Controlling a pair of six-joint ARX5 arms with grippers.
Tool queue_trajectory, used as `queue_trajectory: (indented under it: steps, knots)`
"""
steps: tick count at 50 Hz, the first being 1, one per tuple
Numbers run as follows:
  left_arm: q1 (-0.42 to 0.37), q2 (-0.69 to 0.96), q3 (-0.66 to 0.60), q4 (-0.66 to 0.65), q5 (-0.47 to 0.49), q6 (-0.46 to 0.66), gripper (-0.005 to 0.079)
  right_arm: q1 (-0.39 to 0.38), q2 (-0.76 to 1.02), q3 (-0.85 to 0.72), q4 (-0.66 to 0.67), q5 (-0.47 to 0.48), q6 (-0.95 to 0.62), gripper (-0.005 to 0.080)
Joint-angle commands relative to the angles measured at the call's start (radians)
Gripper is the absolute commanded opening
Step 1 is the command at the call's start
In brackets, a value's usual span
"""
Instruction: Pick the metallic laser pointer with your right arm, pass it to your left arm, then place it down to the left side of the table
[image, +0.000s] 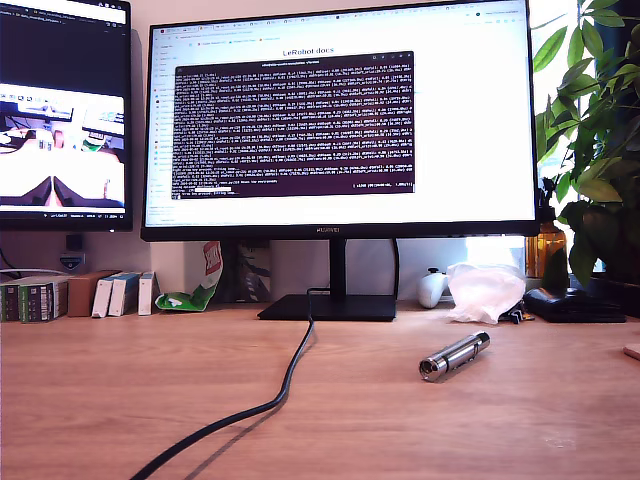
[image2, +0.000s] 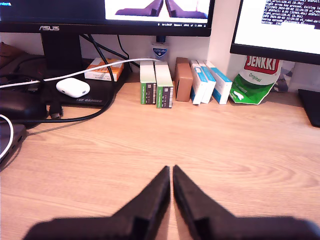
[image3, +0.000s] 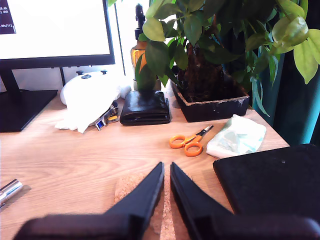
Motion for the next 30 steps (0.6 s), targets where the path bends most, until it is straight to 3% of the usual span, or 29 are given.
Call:
queue_trajectory:
  steps: [1, 30]
  knots:
    - [0.004, -0.008, -0.031, -0.016, 0.0, -0.004, -0.0022, -0.002, -0.007, -0.024, 0.009, -0.001, 0.001, 0.0]
    - [0.004, -0.008, -0.031, -0.014, 0.0, -0.005, -0.0022, -0.002, -0.007, -0.024, 0.01, -0.003, 0.008, 0.0]
